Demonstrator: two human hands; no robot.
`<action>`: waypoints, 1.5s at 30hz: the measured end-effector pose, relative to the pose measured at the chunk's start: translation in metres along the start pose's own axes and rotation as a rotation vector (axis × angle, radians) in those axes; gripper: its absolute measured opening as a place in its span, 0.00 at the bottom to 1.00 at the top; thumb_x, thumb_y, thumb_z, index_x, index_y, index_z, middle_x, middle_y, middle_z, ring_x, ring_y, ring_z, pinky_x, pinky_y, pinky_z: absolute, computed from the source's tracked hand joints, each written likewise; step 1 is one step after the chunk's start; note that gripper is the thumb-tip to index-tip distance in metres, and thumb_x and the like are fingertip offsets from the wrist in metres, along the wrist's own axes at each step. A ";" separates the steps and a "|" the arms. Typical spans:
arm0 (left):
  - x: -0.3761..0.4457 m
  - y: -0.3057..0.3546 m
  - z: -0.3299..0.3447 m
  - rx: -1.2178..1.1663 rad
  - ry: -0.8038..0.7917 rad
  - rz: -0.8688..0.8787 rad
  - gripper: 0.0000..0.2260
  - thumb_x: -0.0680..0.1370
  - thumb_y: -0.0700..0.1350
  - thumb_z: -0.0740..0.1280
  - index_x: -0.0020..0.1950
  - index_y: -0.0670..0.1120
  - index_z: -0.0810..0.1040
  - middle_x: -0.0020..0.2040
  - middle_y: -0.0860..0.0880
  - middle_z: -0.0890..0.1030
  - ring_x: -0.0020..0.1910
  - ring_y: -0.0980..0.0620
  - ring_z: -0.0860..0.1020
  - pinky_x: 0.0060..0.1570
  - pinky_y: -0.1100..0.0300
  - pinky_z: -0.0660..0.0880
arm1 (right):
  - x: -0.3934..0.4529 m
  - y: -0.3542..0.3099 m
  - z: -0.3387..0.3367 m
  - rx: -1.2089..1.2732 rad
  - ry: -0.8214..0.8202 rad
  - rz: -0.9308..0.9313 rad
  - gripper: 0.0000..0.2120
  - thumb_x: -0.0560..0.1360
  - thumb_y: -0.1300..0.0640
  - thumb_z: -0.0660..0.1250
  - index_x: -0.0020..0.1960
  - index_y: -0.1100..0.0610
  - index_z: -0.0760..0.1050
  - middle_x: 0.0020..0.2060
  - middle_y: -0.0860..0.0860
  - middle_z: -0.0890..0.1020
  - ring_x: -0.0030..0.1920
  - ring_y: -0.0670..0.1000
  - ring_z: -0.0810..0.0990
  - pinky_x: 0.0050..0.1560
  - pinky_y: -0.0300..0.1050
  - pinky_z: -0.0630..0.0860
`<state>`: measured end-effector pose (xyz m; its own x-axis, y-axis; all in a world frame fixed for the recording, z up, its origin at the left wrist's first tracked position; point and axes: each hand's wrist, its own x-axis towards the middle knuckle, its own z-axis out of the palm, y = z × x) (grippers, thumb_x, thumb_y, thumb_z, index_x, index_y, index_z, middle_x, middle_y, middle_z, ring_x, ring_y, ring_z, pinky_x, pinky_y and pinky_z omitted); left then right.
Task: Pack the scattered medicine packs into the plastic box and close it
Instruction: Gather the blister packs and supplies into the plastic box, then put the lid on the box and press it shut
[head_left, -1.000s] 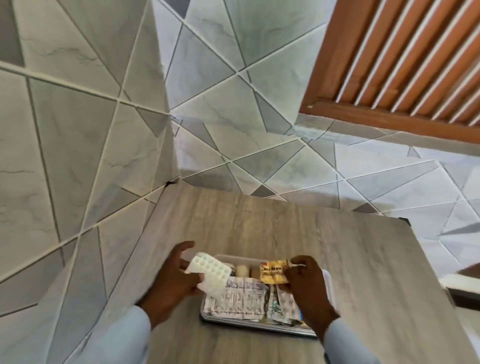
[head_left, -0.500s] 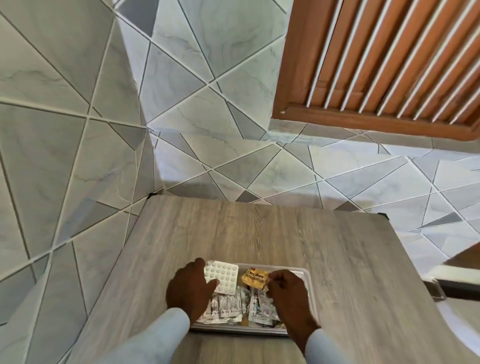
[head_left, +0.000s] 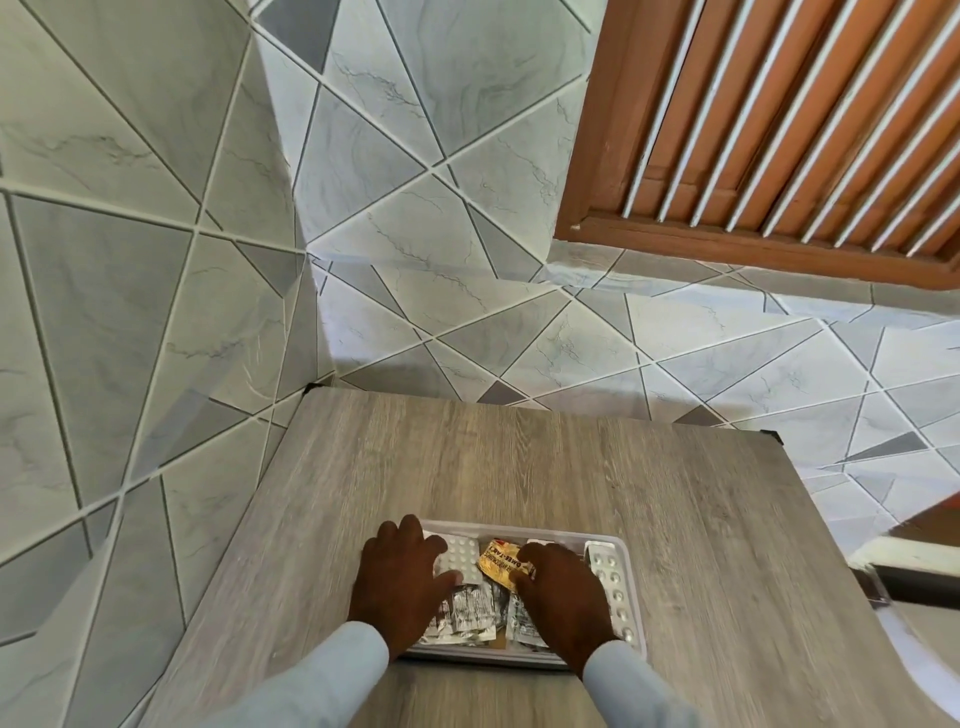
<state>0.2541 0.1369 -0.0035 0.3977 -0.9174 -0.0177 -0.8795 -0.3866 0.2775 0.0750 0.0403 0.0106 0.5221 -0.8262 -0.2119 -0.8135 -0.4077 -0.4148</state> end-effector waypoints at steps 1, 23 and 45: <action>0.001 -0.002 -0.002 -0.046 0.026 0.012 0.17 0.73 0.61 0.64 0.56 0.54 0.79 0.53 0.51 0.75 0.53 0.48 0.73 0.53 0.53 0.71 | 0.001 0.003 -0.002 0.053 0.019 0.032 0.15 0.78 0.48 0.60 0.63 0.48 0.74 0.59 0.48 0.79 0.60 0.51 0.76 0.60 0.46 0.70; -0.019 -0.070 0.032 -0.996 -0.308 -0.611 0.15 0.75 0.35 0.60 0.40 0.46 0.85 0.39 0.44 0.86 0.41 0.42 0.83 0.45 0.48 0.81 | -0.048 0.088 0.001 0.478 0.217 0.562 0.06 0.77 0.60 0.61 0.46 0.59 0.77 0.41 0.54 0.81 0.43 0.54 0.78 0.43 0.45 0.72; -0.001 -0.054 0.025 -0.529 -0.119 -0.931 0.11 0.73 0.41 0.67 0.47 0.32 0.79 0.49 0.31 0.81 0.46 0.35 0.80 0.41 0.52 0.76 | -0.031 0.230 -0.121 0.633 0.335 0.483 0.07 0.77 0.65 0.61 0.44 0.63 0.77 0.42 0.59 0.80 0.41 0.59 0.81 0.38 0.58 0.83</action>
<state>0.2949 0.1564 -0.0430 0.7990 -0.2986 -0.5219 -0.0085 -0.8735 0.4867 -0.1590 -0.0754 0.0291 -0.0282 -0.9649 -0.2611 -0.5792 0.2287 -0.7824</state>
